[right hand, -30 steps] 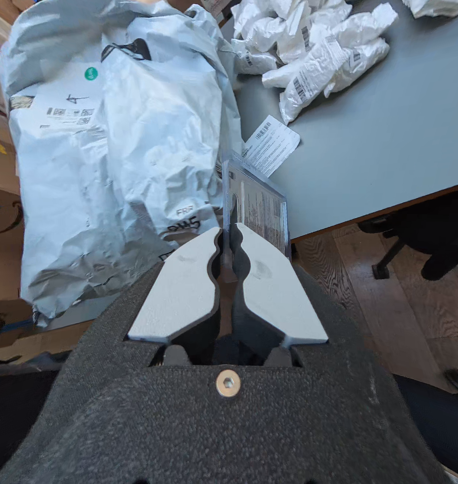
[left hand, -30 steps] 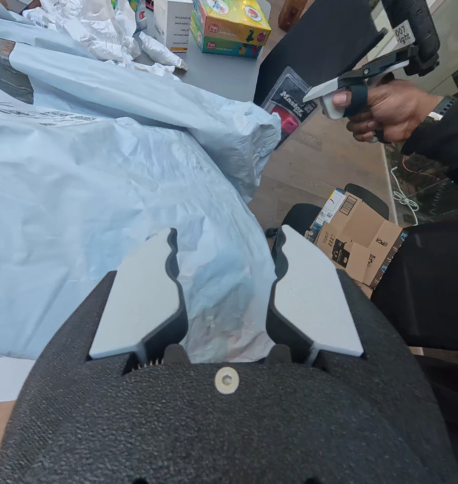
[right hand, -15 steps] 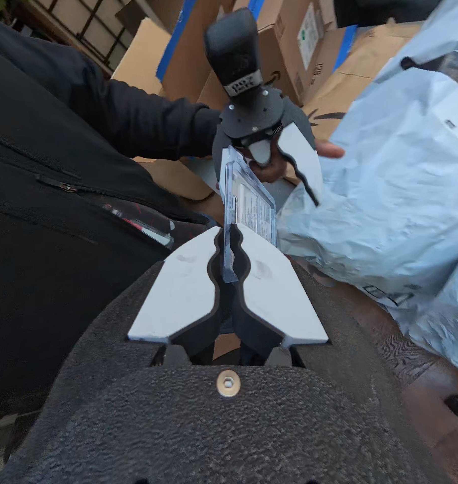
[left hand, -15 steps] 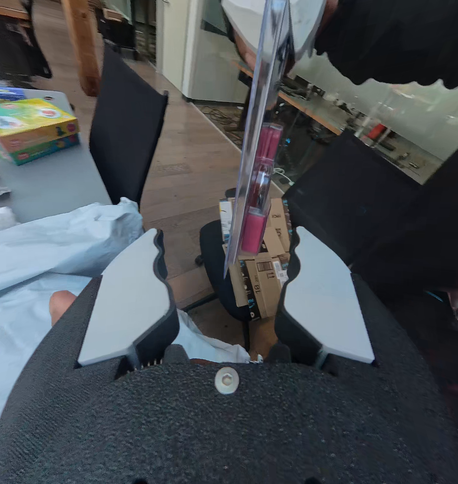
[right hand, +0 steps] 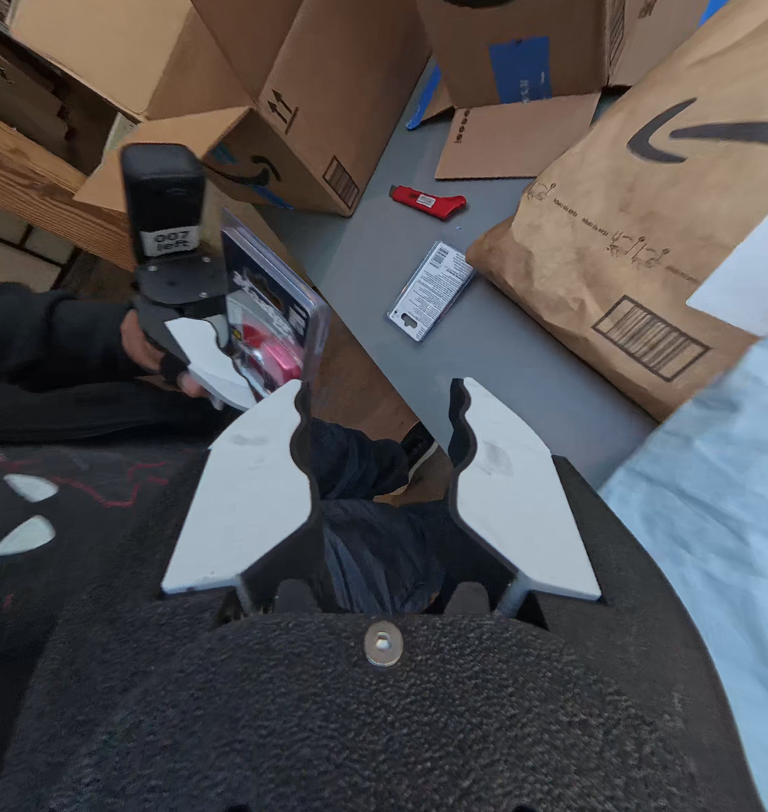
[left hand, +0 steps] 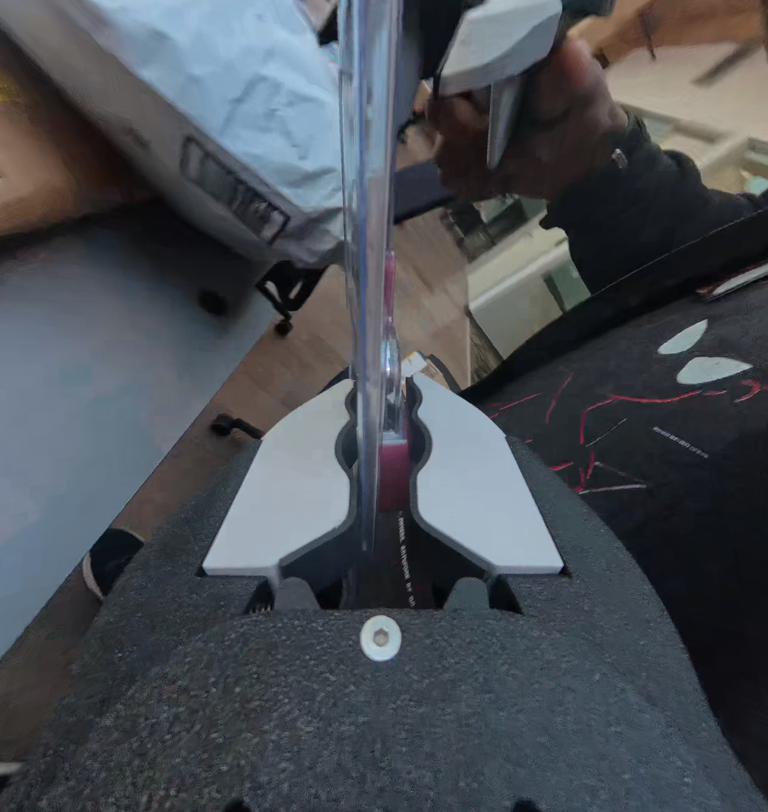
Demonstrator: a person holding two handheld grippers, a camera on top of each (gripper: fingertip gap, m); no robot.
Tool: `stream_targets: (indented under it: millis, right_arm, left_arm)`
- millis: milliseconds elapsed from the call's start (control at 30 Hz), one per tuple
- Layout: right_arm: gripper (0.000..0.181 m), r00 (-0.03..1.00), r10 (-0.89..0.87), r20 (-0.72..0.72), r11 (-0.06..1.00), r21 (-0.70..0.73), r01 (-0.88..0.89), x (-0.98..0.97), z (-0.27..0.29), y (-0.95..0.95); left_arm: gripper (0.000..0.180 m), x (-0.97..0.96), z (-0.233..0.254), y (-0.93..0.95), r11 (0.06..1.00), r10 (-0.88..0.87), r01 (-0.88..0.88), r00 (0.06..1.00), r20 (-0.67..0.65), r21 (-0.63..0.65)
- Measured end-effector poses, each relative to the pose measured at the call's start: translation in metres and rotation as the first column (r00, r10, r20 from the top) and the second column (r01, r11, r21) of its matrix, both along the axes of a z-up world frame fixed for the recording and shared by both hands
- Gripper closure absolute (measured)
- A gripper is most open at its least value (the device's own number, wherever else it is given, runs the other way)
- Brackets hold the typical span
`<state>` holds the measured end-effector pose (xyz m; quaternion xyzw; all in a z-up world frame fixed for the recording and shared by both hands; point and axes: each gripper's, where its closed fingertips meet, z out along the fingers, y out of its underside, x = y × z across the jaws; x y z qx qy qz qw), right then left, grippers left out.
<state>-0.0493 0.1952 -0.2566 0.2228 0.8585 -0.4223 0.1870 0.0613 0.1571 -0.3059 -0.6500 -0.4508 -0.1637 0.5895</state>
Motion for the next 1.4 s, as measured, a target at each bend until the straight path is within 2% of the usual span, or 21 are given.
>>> stream_targets:
  millis: [100, 167, 200, 300, 400, 533, 567, 600, 667, 767, 1033, 1200, 1400]
  right_arm:
    - [0.116, 0.981, -0.059, 0.184, 0.998, 0.039, 0.053, 0.026, -0.079, -0.068]
    - [0.115, 0.938, -0.117, 0.327, 0.991, 0.106, 0.086, 0.044, -0.143, -0.108]
    - [0.116, 0.924, -0.148, 0.352, 0.982, 0.165, 0.095, 0.049, -0.177, -0.124]
    - [0.114, 0.893, -0.249, 0.375, 0.944, 0.301, 0.137, 0.05, -0.25, -0.162]
    - [0.116, 0.869, -0.358, 0.341, 0.911, 0.333, 0.245, 0.031, -0.275, -0.197]
    - [0.15, 0.898, -0.377, 0.226, 0.878, 0.396, 0.268, 0.023, -0.289, -0.228]
    - [0.161, 0.908, -0.359, 0.216, 0.874, 0.42, 0.245, 0.027, -0.292, -0.234]
    - [0.164, 0.91, -0.337, 0.24, 0.877, 0.431, 0.211, 0.034, -0.294, -0.24]
    - [0.17, 0.889, -0.357, 0.287, 0.878, 0.429, 0.214, 0.041, -0.293, -0.251]
    - [0.176, 0.86, -0.426, 0.28, 0.875, 0.369, 0.313, 0.038, -0.278, -0.258]
    - [0.177, 0.776, -0.532, 0.338, 0.846, 0.218, 0.486, 0.044, -0.225, -0.24]
    - [0.177, 0.724, -0.56, 0.403, 0.791, 0.003, 0.611, 0.054, -0.147, -0.204]
    - [0.177, 0.649, -0.638, 0.413, 0.62, -0.224, 0.752, 0.125, -0.031, -0.081]
  left_arm:
    - [0.161, 0.026, -0.022, -0.076, 0.962, 0.272, -0.271, 0.96, 0.072, -0.016]
    - [0.16, 0.043, -0.023, -0.111, 0.929, 0.37, -0.371, 0.925, 0.083, -0.006]
    - [0.16, 0.051, -0.022, -0.123, 0.918, 0.397, -0.398, 0.914, 0.081, -0.005]
    - [0.16, 0.079, -0.011, -0.144, 0.909, 0.417, -0.417, 0.907, 0.054, -0.01]
    - [0.159, 0.112, 0.003, -0.151, 0.915, 0.403, -0.404, 0.915, 0.024, -0.005]
    - [0.159, 0.159, 0.014, -0.166, 0.909, 0.416, -0.416, 0.909, 0.015, 0.028]
    - [0.16, 0.17, 0.015, -0.171, 0.907, 0.419, -0.419, 0.908, 0.018, 0.042]
    - [0.16, 0.18, 0.016, -0.177, 0.905, 0.421, -0.421, 0.907, 0.019, 0.056]
    - [0.16, 0.197, 0.017, -0.189, 0.908, 0.413, -0.413, 0.91, 0.015, 0.071]
    - [0.16, 0.216, 0.015, -0.202, 0.932, 0.36, -0.359, 0.933, -0.014, 0.049]
    - [0.16, 0.21, 0.019, -0.218, 0.941, 0.316, -0.308, 0.948, -0.034, 0.143]
    - [0.16, 0.202, 0.017, -0.197, 0.964, 0.21, -0.198, 0.977, -0.049, 0.175]
    - [0.16, 0.209, 0.02, -0.138, 0.983, -0.055, 0.067, 0.996, -0.076, 0.17]
